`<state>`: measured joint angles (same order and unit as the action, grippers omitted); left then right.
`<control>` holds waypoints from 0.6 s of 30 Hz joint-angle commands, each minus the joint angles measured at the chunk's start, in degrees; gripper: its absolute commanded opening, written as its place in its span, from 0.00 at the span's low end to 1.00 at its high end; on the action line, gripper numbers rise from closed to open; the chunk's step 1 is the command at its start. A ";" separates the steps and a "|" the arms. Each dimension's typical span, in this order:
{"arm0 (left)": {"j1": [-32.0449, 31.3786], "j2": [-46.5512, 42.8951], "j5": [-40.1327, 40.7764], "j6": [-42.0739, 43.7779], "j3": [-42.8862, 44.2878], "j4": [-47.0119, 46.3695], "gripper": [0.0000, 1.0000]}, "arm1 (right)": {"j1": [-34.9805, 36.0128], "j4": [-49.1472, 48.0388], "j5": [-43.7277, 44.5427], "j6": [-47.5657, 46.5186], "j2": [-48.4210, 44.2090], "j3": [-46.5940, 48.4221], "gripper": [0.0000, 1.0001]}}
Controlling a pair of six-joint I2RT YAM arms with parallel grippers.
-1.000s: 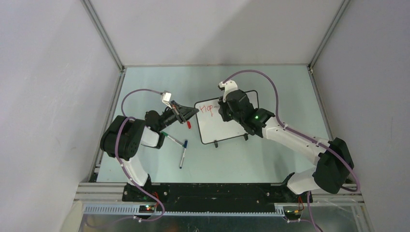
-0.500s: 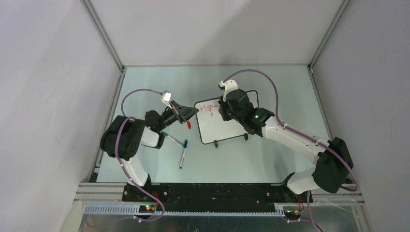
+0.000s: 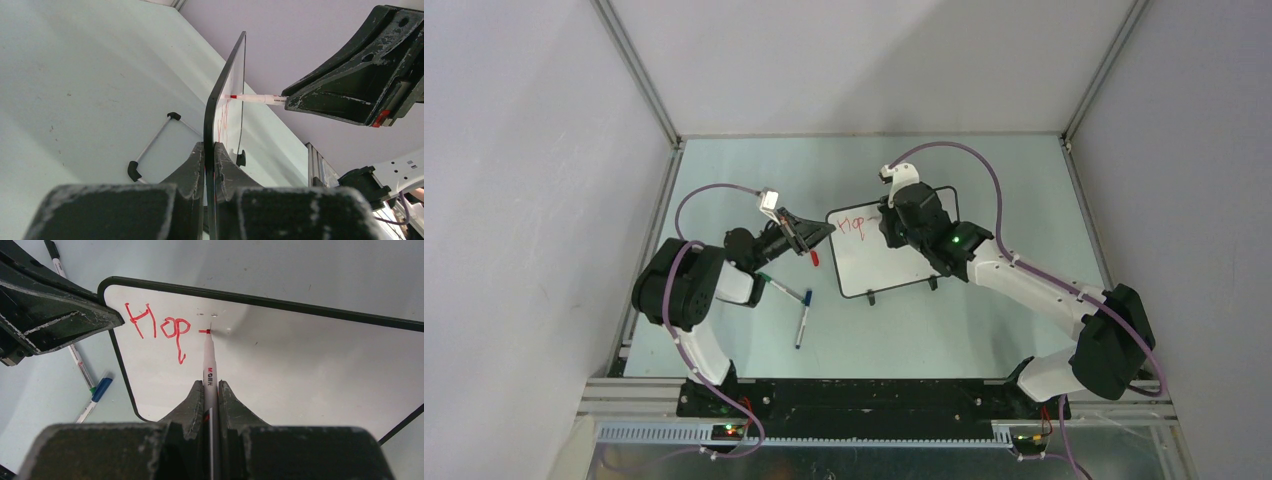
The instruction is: Write a sentence on the whiteboard
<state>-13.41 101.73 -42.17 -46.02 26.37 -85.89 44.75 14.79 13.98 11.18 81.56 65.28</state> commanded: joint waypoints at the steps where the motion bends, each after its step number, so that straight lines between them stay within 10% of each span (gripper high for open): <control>1: -0.75 0.23 -1.16 2.34 1.23 -1.70 0.00 | -0.95 -1.21 2.48 0.46 -0.55 2.14 0.00; 18: -0.74 0.25 -1.16 2.34 1.16 -1.65 0.00 | -0.76 -0.69 1.60 0.30 1.49 4.85 0.00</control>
<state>-13.41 101.75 -42.19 -46.02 26.37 -85.91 44.23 15.18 14.31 11.53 82.21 67.33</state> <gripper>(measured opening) 0.088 0.122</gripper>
